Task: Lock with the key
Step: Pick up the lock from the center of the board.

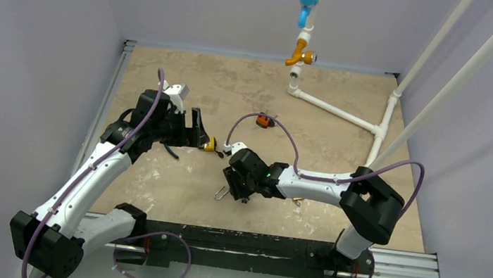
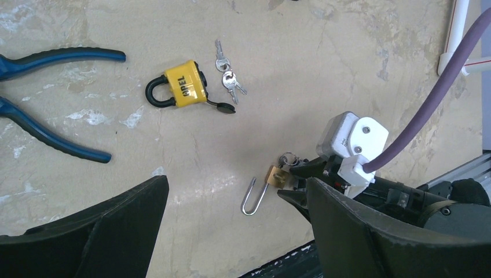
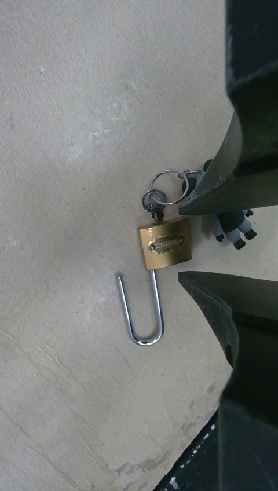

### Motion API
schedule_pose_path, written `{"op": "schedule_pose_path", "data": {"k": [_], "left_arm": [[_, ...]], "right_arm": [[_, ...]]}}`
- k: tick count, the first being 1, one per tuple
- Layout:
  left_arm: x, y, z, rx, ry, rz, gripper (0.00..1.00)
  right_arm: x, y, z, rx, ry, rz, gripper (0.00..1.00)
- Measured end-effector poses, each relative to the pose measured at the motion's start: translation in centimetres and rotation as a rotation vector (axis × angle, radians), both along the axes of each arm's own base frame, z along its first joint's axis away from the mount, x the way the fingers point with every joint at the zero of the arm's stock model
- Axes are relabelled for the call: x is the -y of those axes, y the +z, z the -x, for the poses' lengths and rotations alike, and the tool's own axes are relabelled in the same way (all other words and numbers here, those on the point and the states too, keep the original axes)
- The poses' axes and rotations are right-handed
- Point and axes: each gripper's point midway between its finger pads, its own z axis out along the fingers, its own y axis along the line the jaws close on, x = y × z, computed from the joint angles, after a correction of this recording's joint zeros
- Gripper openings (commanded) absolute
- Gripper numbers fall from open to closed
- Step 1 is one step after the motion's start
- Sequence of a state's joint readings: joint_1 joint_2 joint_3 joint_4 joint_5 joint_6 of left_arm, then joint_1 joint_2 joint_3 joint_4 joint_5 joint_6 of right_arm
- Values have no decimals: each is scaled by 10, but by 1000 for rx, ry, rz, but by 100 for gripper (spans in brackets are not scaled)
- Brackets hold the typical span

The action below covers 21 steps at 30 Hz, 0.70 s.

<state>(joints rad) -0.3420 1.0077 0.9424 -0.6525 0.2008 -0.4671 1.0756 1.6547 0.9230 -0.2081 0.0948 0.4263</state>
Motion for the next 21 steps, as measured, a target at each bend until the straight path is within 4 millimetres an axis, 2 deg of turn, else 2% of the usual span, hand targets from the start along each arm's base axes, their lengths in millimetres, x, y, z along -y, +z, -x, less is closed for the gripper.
{"op": "schedule_pose_path", "data": {"k": [8, 10, 14, 16, 21], "left_arm": [[0, 0, 0, 0, 0, 0, 88], [0, 0, 0, 0, 0, 0, 88], [0, 0, 0, 0, 0, 0, 88], [0, 0, 0, 0, -1, 0, 88], [2, 0, 1, 0, -19, 5, 82]], "right_arm": [[-8, -10, -4, 20, -1, 12, 35], [-9, -11, -4, 28, -2, 16, 28], [-10, -10, -5, 36, -5, 20, 7], [-10, -10, -5, 36, -8, 18, 1], [-11, -7, -4, 23, -33, 1, 0]]}}
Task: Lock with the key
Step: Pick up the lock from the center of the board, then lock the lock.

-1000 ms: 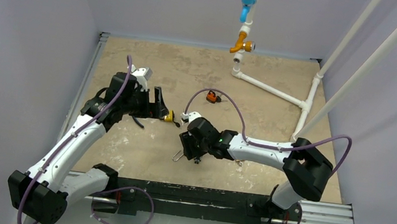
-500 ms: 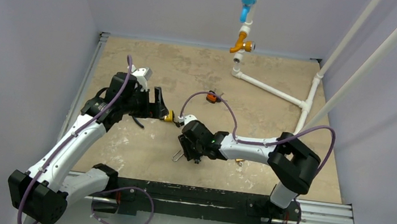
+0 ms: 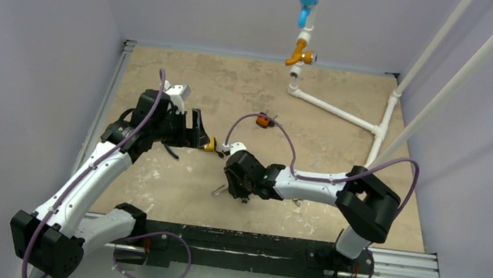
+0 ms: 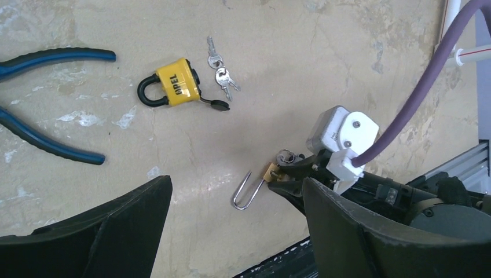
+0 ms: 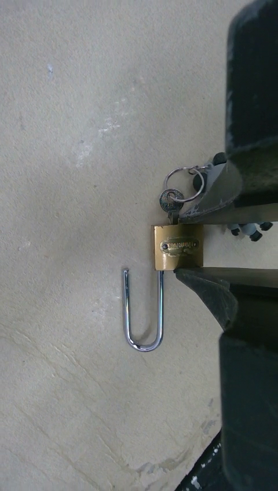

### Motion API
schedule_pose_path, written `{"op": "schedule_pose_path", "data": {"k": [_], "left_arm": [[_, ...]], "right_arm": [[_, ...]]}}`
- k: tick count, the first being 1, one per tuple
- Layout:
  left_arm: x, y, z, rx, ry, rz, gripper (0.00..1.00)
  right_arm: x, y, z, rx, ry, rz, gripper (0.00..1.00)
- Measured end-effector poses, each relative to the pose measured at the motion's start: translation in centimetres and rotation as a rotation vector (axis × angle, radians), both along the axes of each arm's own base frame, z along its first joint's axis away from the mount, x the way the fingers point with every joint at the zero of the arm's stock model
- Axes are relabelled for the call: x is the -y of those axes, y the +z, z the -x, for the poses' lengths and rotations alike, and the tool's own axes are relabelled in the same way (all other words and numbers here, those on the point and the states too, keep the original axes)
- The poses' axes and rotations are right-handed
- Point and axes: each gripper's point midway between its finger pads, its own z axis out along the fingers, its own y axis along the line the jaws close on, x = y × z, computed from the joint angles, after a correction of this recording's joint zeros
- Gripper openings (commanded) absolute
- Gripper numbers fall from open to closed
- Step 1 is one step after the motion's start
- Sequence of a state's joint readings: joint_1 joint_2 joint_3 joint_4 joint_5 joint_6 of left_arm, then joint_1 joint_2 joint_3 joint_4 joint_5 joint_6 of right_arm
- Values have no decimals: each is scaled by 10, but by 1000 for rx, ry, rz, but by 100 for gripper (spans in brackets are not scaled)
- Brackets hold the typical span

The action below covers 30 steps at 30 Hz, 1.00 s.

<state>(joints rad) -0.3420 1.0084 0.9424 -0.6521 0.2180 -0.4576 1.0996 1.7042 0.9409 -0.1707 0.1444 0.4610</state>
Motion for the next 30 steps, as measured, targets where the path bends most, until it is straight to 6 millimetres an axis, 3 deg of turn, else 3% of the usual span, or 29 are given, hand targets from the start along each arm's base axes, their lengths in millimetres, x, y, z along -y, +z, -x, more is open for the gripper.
{"op": "schedule_pose_path", "data": {"k": [5, 14, 19, 23, 30], "left_arm": [[8, -5, 3, -29, -46, 18, 82], [32, 7, 12, -20, -180, 120, 78], [51, 27, 23, 41, -289, 185, 74], [61, 53, 39, 159, -387, 208, 69], [69, 99, 66, 389, -508, 212, 61]], "right_arm": [[4, 29, -2, 37, -41, -71, 0], [8, 130, -21, 197, -134, -326, 0], [16, 162, -31, 236, -169, -381, 0], [15, 185, -35, 244, -178, -402, 0], [14, 243, -33, 277, -173, -496, 0]]}}
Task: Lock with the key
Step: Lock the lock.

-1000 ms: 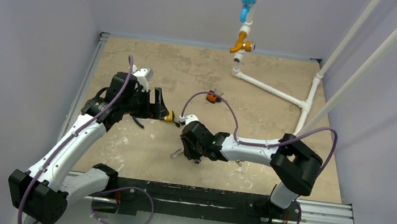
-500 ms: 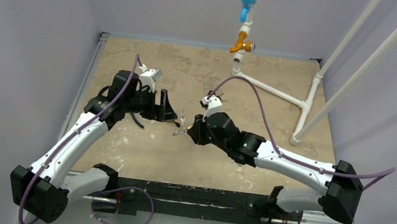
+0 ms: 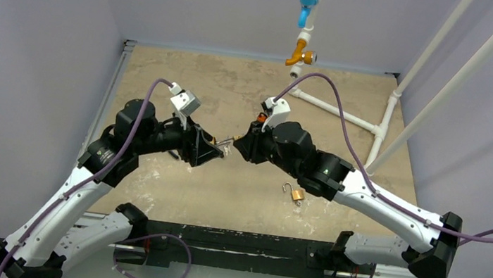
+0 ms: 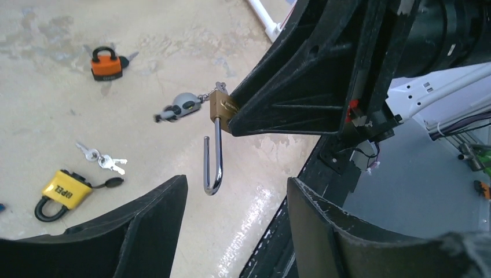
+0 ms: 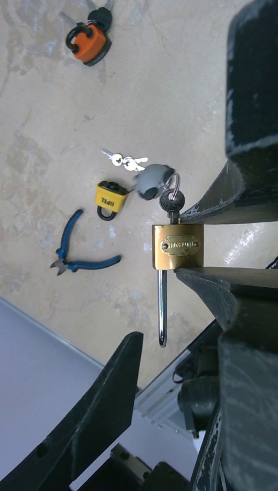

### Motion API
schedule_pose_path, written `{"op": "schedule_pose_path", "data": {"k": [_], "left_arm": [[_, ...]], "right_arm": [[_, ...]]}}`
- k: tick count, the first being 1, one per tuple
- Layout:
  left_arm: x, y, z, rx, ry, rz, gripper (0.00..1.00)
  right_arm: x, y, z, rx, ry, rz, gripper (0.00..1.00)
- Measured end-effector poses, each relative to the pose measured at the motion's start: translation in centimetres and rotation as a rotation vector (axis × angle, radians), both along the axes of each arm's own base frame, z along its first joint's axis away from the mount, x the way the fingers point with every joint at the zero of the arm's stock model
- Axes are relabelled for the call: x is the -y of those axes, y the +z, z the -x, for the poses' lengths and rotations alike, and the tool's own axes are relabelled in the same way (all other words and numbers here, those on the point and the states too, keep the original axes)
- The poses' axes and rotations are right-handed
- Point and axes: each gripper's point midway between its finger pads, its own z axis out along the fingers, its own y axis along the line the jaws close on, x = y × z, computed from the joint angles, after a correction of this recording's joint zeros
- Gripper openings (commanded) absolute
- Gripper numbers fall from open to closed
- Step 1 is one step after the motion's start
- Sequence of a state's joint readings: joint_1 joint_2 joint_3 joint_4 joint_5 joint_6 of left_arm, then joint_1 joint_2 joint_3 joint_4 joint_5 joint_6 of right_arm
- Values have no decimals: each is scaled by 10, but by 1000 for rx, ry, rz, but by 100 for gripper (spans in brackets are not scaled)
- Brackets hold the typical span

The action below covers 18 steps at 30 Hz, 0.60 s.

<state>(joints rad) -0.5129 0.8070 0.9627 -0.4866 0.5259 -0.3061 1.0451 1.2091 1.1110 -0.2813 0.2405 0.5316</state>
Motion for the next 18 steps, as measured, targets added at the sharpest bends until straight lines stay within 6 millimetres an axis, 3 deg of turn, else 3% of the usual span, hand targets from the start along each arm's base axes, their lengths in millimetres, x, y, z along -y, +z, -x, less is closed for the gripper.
{"op": "schedule_pose_path", "data": {"k": [6, 18], "left_arm": [[-2, 18, 2, 104, -7, -10, 51], [0, 10, -7, 104, 5, -54, 41]], "right_arm": [[3, 31, 2, 33, 0, -55, 0], [6, 27, 5, 16, 7, -32, 0]]}}
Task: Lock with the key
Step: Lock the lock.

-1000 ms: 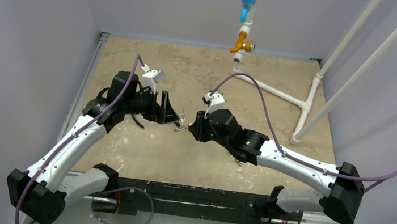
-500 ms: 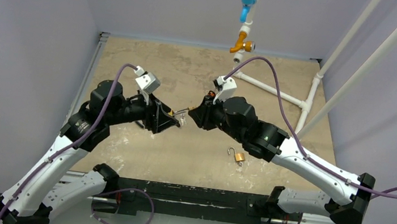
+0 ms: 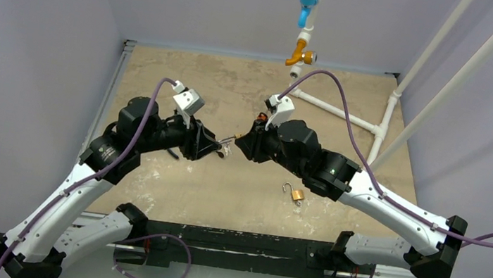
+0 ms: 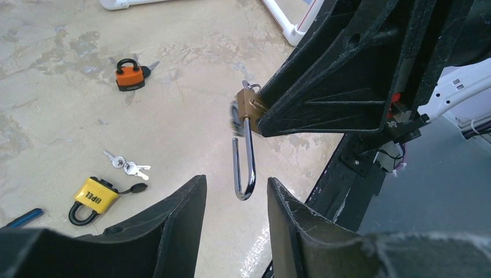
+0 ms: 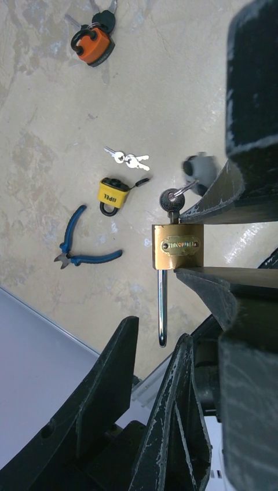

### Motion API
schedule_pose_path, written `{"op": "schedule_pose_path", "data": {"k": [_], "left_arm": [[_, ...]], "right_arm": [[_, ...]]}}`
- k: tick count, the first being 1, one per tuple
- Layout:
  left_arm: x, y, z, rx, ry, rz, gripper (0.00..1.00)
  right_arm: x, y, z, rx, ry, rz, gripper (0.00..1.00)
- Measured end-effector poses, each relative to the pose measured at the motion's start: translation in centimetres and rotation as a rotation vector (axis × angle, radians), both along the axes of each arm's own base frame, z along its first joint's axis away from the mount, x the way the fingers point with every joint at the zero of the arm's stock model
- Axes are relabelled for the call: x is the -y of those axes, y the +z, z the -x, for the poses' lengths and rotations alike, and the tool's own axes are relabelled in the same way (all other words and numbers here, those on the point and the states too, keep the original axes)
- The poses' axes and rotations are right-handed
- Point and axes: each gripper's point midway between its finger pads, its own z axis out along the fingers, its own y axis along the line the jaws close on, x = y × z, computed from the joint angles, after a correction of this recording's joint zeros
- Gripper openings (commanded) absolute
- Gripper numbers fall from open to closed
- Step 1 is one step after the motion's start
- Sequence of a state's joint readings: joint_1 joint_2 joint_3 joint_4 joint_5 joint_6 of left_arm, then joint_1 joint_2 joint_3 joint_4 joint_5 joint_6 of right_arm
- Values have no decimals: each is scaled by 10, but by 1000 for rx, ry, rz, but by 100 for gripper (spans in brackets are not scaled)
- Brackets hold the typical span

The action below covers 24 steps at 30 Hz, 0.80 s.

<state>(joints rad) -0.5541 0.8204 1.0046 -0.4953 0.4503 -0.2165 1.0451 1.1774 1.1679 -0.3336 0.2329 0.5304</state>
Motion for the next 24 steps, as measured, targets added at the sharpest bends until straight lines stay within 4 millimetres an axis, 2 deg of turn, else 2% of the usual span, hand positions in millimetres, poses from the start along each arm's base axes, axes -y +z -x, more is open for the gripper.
{"op": "schedule_pose_path", "data": {"k": [4, 14, 16, 18, 24], "left_arm": [[2, -3, -1, -9, -6, -6, 37], [6, -5, -1, -13, -18, -9, 15], [6, -5, -1, -14, -18, -10, 15], [7, -5, 0, -14, -20, -10, 20], [5, -7, -1, -11, -15, -22, 24]], "right_arm": [[0, -1, 1, -3, 5, 2, 0], [-7, -7, -1, -16, 15, 17, 0], [-7, -8, -1, -18, 15, 19, 0], [-8, -9, -1, -19, 15, 21, 0], [-10, -8, -2, -19, 15, 21, 0]]}}
